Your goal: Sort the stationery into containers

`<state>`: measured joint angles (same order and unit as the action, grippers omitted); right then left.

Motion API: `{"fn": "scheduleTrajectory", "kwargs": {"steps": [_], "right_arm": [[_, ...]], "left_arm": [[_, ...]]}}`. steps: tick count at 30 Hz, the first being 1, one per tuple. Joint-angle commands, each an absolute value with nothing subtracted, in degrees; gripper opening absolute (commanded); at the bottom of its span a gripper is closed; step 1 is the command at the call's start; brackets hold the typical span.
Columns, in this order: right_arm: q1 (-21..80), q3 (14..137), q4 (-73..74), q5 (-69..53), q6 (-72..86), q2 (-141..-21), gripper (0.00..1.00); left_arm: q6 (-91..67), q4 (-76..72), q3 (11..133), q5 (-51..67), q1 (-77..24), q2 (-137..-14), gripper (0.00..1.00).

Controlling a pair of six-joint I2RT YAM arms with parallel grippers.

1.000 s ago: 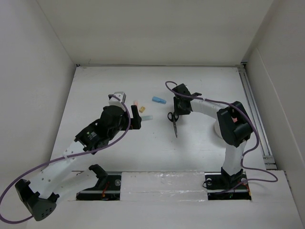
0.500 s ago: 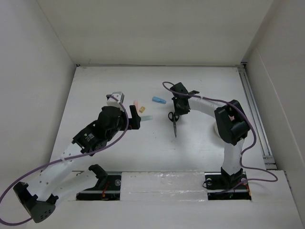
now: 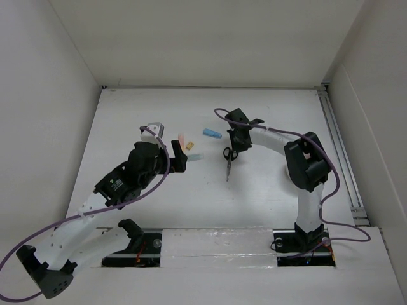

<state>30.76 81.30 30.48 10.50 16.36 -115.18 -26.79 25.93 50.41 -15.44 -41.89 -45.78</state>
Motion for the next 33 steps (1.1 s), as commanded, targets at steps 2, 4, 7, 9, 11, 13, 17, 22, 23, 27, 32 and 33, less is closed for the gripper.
{"fn": "scheduleTrajectory", "kwargs": {"steps": [2, 4, 7, 9, 11, 13, 17, 22, 23, 27, 32, 33], "right_arm": [[31.29, 80.42, 30.86, 9.23, 17.3, -113.67, 0.0], [31.29, 80.42, 29.54, 11.86, 18.45, -109.97, 0.0], [29.72, 77.97, 26.99, 14.66, 20.47, -100.75, 0.0], [29.18, 76.12, 26.19, 17.56, 22.22, -94.17, 0.0], [27.78, 75.24, 26.8, 23.78, 23.11, -90.28, 0.0], [26.28, 74.53, 28.12, 28.98, 25.56, -85.02, 0.0], [22.6, 71.29, 29.71, 42.33, 27.95, -76.48, 0.0], [12.15, 69.26, 31.03, 52.62, 33.73, -68.65, 0.0], [11.08, 69.26, 31.03, 54.3, 35.49, -66.64, 0.0], [4.85, 70.66, 35.06, 61.0, 41.2, -64.61, 0.0], [0.53, 70.66, 31.82, 61.95, 40.17, -64.68, 0.0], [0.53, 70.66, 31.82, 62.83, 40.17, -65.38, 0.0]], "left_arm": [[-26.02, 24.43, 51.68, -15.56, -41.66, -44.91, 1.0], [-26.02, 24.43, 51.68, -15.56, -41.66, -44.91, 1.0], [-26.02, 24.43, 51.68, -15.56, -41.66, -44.38, 1.0], [-26.02, 24.43, 51.68, -15.56, -41.66, -44.38, 1.0], [-26.02, 24.43, 51.15, -15.56, -41.66, -44.38, 1.0], [-26.02, 23.91, 51.15, -15.56, -41.66, -43.86, 1.0], [-26.02, 23.91, 51.15, -15.56, -41.66, -43.86, 1.0], [-26.02, 23.91, 51.15, -15.56, -41.66, -43.86, 1.0], [-26.02, 23.91, 51.15, -15.56, -41.66, -43.86, 1.0], [-26.02, 23.91, 51.15, -15.03, -41.66, -43.86, 1.0], [-26.02, 23.91, 51.15, -14.5, -41.66, -43.33, 1.0], [-26.02, 23.91, 51.15, -14.5, -41.66, -42.81, 1.0]]}}
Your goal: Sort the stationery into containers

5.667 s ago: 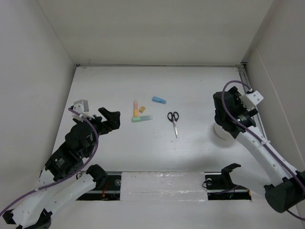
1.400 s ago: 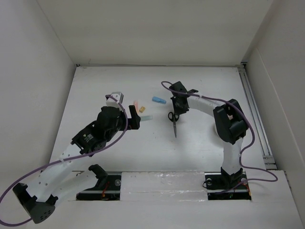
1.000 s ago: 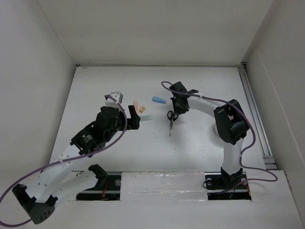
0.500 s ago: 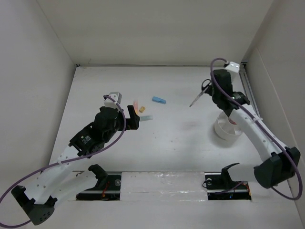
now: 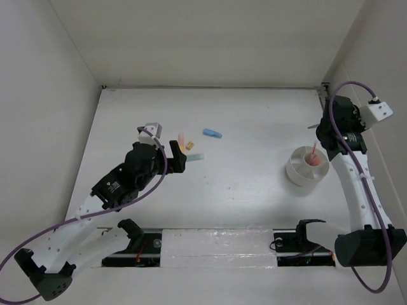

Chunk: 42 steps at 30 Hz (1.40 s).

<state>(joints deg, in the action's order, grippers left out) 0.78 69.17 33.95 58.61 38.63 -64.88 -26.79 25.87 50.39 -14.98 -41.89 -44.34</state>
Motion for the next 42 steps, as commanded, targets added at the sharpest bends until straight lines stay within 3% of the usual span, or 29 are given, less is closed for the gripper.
{"fn": "scheduleTrajectory", "kwargs": {"steps": [1, 14, 19, 26, 34, 39, 42], "right_arm": [[0.53, 71.19, 31.82, 63.62, 40.17, -66.61, 0.0], [5.54, 69.7, 28.55, 70.66, 33.22, -67.5, 0.0], [5.54, 72.68, 44.87, 76.19, 47.53, -68.12, 0.0], [0.8, 74.0, 56.4, 76.82, 59.22, -68.73, 0.0], [-4.31, 74.0, 60.02, 75.49, 63.71, -71.19, 0.0], [-4.83, 76.55, 74.95, 76.99, 82.21, -77.76, 0.0], [-4.83, 77.08, 79.28, 77.78, 83.85, -79.45, 0.0]], "left_arm": [[-26.02, 23.91, 51.15, -14.5, -41.66, -42.8, 1.0], [-26.02, 23.91, 51.15, -15.03, -41.66, -42.19, 1.0], [-26.02, 23.91, 51.15, -15.03, -41.66, -42.19, 1.0], [-26.02, 23.91, 51.15, -15.03, -41.66, -42.71, 1.0], [-26.02, 23.91, 51.15, -13.97, -41.66, -42.71, 1.0], [-26.02, 23.91, 51.15, -14.58, -41.66, -42.19, 1.0], [-26.54, 23.91, 51.15, -15.12, -41.66, -41.14, 1.0]]}}
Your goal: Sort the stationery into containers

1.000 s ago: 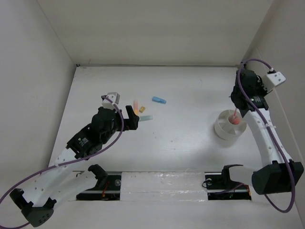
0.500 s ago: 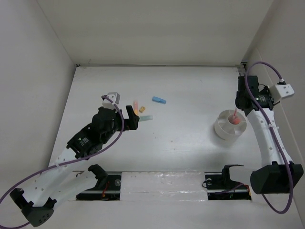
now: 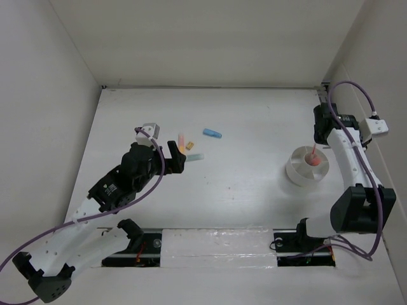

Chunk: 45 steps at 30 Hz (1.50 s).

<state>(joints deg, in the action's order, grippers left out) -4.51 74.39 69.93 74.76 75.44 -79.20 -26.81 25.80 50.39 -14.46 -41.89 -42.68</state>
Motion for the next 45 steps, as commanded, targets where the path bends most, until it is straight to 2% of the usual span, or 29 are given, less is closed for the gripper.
{"fn": "scheduleTrajectory", "kwargs": {"steps": [1, 16, 21, 25, 38, 45], "right_arm": [[-4.83, 77.08, 79.28, 77.78, 83.85, -79.98, 0.0], [-4.83, 77.08, 79.28, 75.85, 83.23, -80.16, 0.0], [-4.83, 80.76, 77.87, 77.78, 80.26, -79.1, 0.0], [-4.83, 82.44, 79.1, 78.4, 79.01, -82.62, 0.0], [1.75, 77.7, 79.1, 78.93, 79.1, -83.14, 0.0], [1.76, 76.38, 79.1, 78.4, 80.33, -84.9, 0.0]], "left_arm": [[-26.54, 23.91, 51.15, -15.12, -41.66, -40.61, 1.0], [-26.54, 23.91, 51.15, -15.64, -41.66, -38.85, 1.0], [-26.54, 23.91, 51.15, -15.64, -41.66, -39.37, 1.0], [-26.54, 23.91, 51.15, -15.64, -41.66, -39.9, 1.0], [-26.54, 23.91, 51.15, -15.64, -41.66, -38.76, 1.0], [-26.54, 23.91, 51.15, -15.64, -41.66, -38.76, 1.0]]}}
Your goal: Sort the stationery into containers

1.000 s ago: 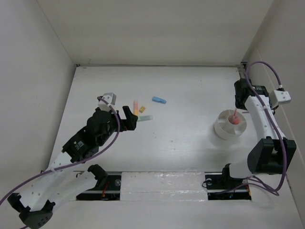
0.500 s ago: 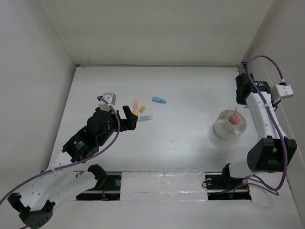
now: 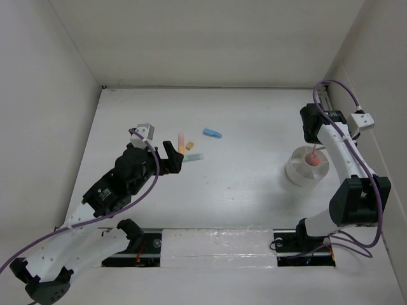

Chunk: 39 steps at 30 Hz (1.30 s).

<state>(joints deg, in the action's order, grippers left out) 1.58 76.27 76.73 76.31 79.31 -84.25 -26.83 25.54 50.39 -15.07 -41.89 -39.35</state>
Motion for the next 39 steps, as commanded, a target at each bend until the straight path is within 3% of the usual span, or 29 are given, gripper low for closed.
{"fn": "scheduleTrajectory", "kwargs": {"steps": [1, 39], "right_arm": [[1.76, 75.77, 79.1, 78.4, 80.33, -84.9, 0.0], [3.42, 72.25, 79.1, 74.09, 85.08, -91.05, 0.0]], "left_arm": [[-26.54, 23.91, 51.15, -15.64, -41.66, -38.76, 1.0], [-26.54, 23.91, 51.15, -16.17, -41.66, -37.71, 1.0]]}}
